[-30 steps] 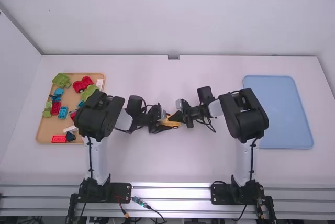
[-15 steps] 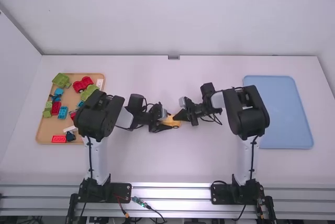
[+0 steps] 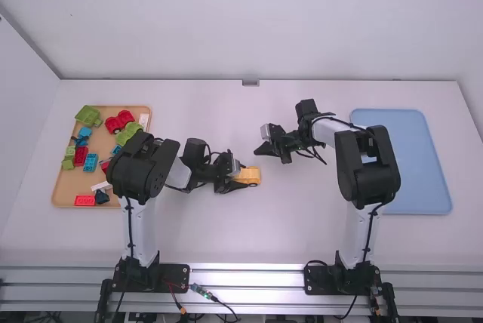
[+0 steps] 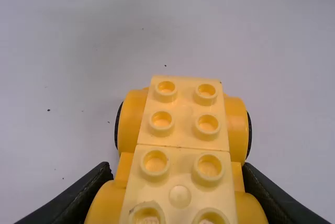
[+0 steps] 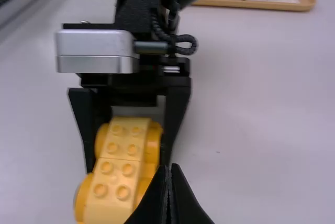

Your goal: Assemble lego blocks to make yellow taxi

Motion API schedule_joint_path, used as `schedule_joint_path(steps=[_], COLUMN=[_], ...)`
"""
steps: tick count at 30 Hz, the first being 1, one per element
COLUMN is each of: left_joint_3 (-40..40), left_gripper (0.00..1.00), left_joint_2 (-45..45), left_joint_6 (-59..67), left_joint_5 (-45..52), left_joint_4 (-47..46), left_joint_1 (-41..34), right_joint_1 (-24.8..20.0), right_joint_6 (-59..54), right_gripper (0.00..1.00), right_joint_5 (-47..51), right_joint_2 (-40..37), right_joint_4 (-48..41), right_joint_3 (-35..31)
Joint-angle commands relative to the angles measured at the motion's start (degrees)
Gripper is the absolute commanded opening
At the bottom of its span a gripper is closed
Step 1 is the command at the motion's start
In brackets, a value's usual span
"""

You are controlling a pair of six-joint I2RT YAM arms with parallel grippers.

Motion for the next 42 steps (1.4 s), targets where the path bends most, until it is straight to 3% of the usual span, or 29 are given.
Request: schedule_joint_path(steps=[1,8,14,16,18,20,21,25,28,30,31,34,37,42], left_joint_3=[-1.84,0.35,2.29,2.58,2.73,2.84,2.97,3.48,4.09,4.61,4.90,6.16,6.73,7.93], left_gripper=[0.34,0.34,0.37,0.39,0.46,0.50,0.55,0.76,0.84,0.99,0.99,0.99,0.99,0.99], left_joint_2=[1.48,1.48,1.48,1.48,1.48,1.48,1.48,1.48,1.48,1.48,1.48,1.05,-0.53,-7.35], left_joint_6=[0.64,0.71,0.73,1.58,4.07,4.95,4.99,4.82,4.99,4.97,5.08,4.99,5.45,13.06], left_joint_5=[-5.75,-6.84,-6.91,-6.88,-6.75,-6.93,-7.02,-8.46,-8.39,-8.44,-8.46,-10.60,-13.00,-17.07], left_joint_4=[-1.68,-5.68,-9.25,-9.97,-11.06,-11.69,-12.20,-13.90,-15.50,-16.41,-16.94,-19.47,-23.10,-37.73], left_joint_1=[-0.22,-0.26,-0.22,-0.22,-0.26,-0.26,-0.26,-0.26,-0.20,-0.22,-0.22,-0.20,-0.20,-0.20], right_joint_1=[0.15,1.01,0.96,0.96,1.05,1.05,0.94,0.94,0.96,1.07,1.03,1.09,1.09,1.03], right_joint_6=[10.32,26.56,34.40,37.97,41.38,42.97,44.04,44.09,44.13,44.09,44.11,44.06,44.13,45.09], right_gripper=[0.00,0.00,0.01,0.14,0.17,0.27,0.37,0.58,0.73,0.84,0.89,0.99,0.99,0.99], right_joint_5=[7.72,20.72,28.94,32.00,36.22,38.40,40.54,42.16,42.21,42.16,42.16,42.18,42.21,42.45], right_joint_2=[-3.43,-9.66,-15.08,-16.39,-17.29,-17.31,-17.33,-17.33,-17.33,-17.33,-17.33,-17.33,-17.33,-17.33], right_joint_4=[3.50,14.82,16.24,16.28,15.98,15.78,15.63,15.41,15.69,15.65,15.72,15.80,16.06,17.03], right_joint_3=[-0.79,-7.48,-12.11,-12.96,-13.38,-13.38,-13.38,-13.38,-13.38,-13.38,-13.38,-13.38,-13.38,-13.38])
